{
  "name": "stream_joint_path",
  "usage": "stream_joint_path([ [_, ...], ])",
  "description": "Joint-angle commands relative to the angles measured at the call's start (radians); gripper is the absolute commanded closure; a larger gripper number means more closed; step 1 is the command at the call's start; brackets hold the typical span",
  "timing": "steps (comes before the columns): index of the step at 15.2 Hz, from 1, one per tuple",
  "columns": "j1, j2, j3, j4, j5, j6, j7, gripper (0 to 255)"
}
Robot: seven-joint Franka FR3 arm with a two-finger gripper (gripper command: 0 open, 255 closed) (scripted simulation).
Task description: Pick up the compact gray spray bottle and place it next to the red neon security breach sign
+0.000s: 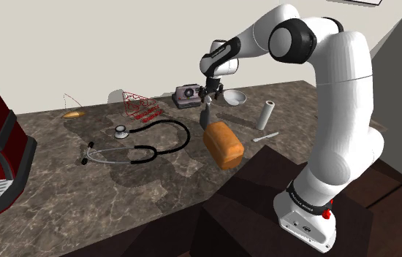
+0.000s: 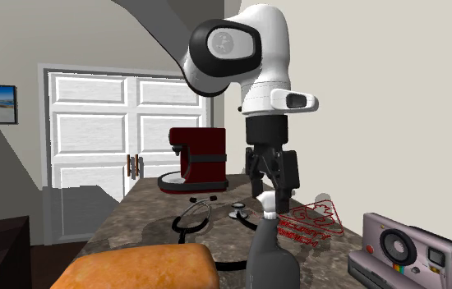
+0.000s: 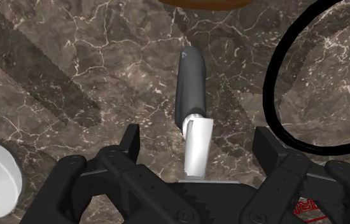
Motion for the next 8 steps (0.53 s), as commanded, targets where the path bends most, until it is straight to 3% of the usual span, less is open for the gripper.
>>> stream_joint_path([
  [1, 0.0, 0.003, 0.0, 0.002, 0.0, 0.001, 0.0, 0],
  [5, 0.0, 0.003, 0.0, 0.002, 0.0, 0.001, 0.0, 0],
  [6, 0.0, 0.003, 0.0, 0.002, 0.0, 0.001, 0.0, 255],
  [8, 0.0, 0.003, 0.0, 0.002, 0.0, 0.001, 0.0, 255],
])
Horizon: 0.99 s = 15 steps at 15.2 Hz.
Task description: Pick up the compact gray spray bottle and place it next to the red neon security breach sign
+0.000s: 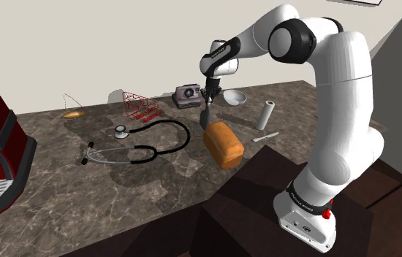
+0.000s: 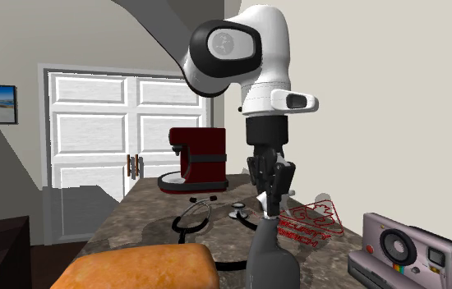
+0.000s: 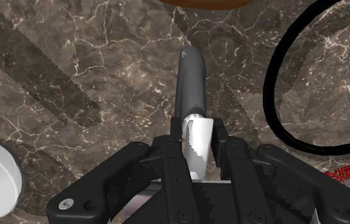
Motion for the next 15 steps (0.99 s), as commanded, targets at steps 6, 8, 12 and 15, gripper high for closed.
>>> stream_joint_path([
  [6, 0.0, 0.0, 0.0, 0.0, 0.0, 0.0, 0.0, 255],
  [8, 0.001, -0.009, -0.001, 0.0, -0.001, -0.009, 0.001, 255],
  [12, 0.003, -0.042, -0.004, 0.004, -0.005, -0.047, 0.003, 255],
  [15, 0.004, -0.066, -0.006, 0.01, -0.009, -0.076, 0.005, 255],
])
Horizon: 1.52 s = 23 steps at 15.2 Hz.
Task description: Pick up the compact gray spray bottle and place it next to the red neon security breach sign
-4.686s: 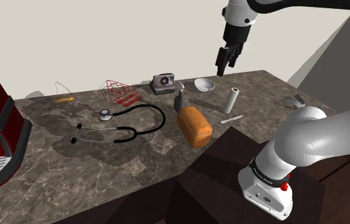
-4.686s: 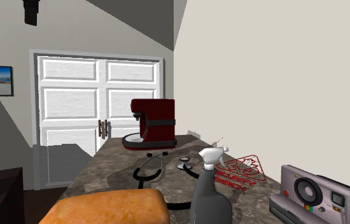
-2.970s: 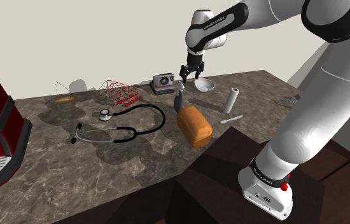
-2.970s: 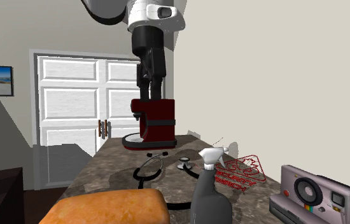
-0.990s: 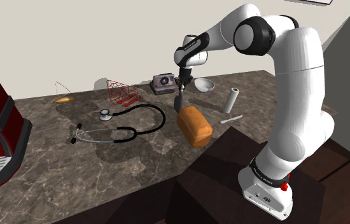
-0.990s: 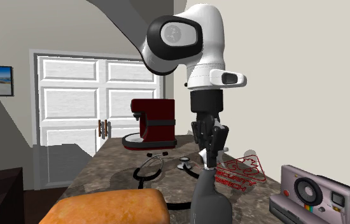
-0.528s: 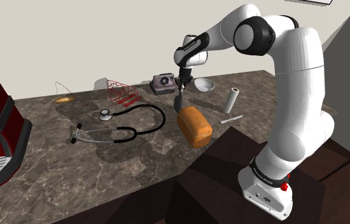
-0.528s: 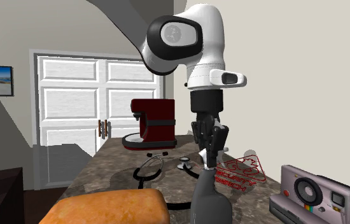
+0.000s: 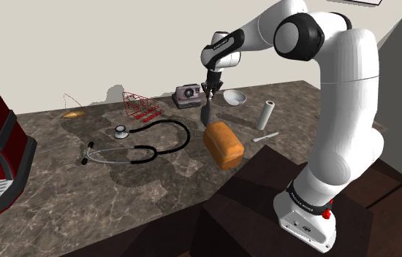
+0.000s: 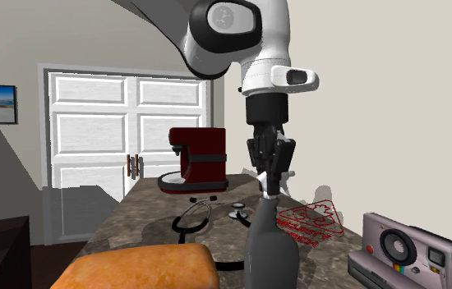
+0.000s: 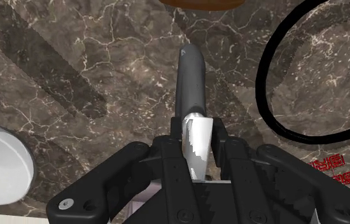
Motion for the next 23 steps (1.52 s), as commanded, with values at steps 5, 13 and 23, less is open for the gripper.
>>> stream_joint_path([
  [5, 0.003, -0.043, -0.004, 0.017, -0.006, -0.06, 0.004, 255],
  [13, 0.005, -0.093, -0.008, 0.052, -0.014, -0.145, 0.008, 255],
  [23, 0.007, -0.141, -0.012, 0.118, -0.021, -0.258, 0.012, 255],
])
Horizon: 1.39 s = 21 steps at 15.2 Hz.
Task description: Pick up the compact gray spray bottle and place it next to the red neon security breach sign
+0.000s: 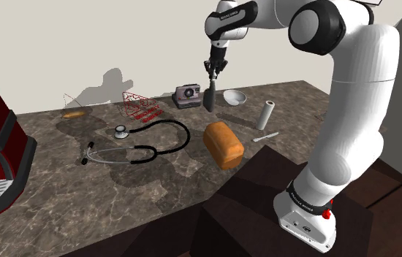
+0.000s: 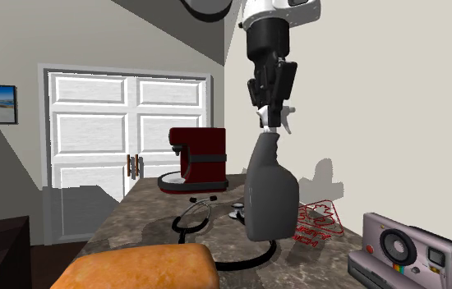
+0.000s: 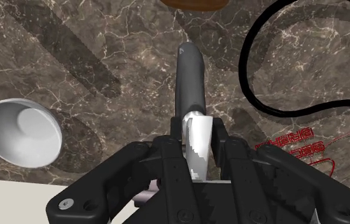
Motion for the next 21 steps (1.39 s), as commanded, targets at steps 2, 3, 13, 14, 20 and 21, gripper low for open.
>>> stream_joint_path([
  [2, 0.0, -0.013, -0.001, 0.023, -0.002, -0.036, 0.001, 255],
  [3, 0.0, -0.016, -0.001, 0.032, -0.003, -0.048, 0.002, 255],
  [13, -0.001, -0.039, -0.003, 0.134, -0.007, -0.173, 0.004, 255],
  [14, -0.001, -0.04, -0.004, 0.146, -0.007, -0.186, 0.004, 255],
  [20, -0.003, -0.04, -0.004, 0.226, -0.007, -0.266, 0.005, 255],
  [21, -0.003, -0.039, -0.004, 0.241, -0.007, -0.28, 0.005, 255],
])
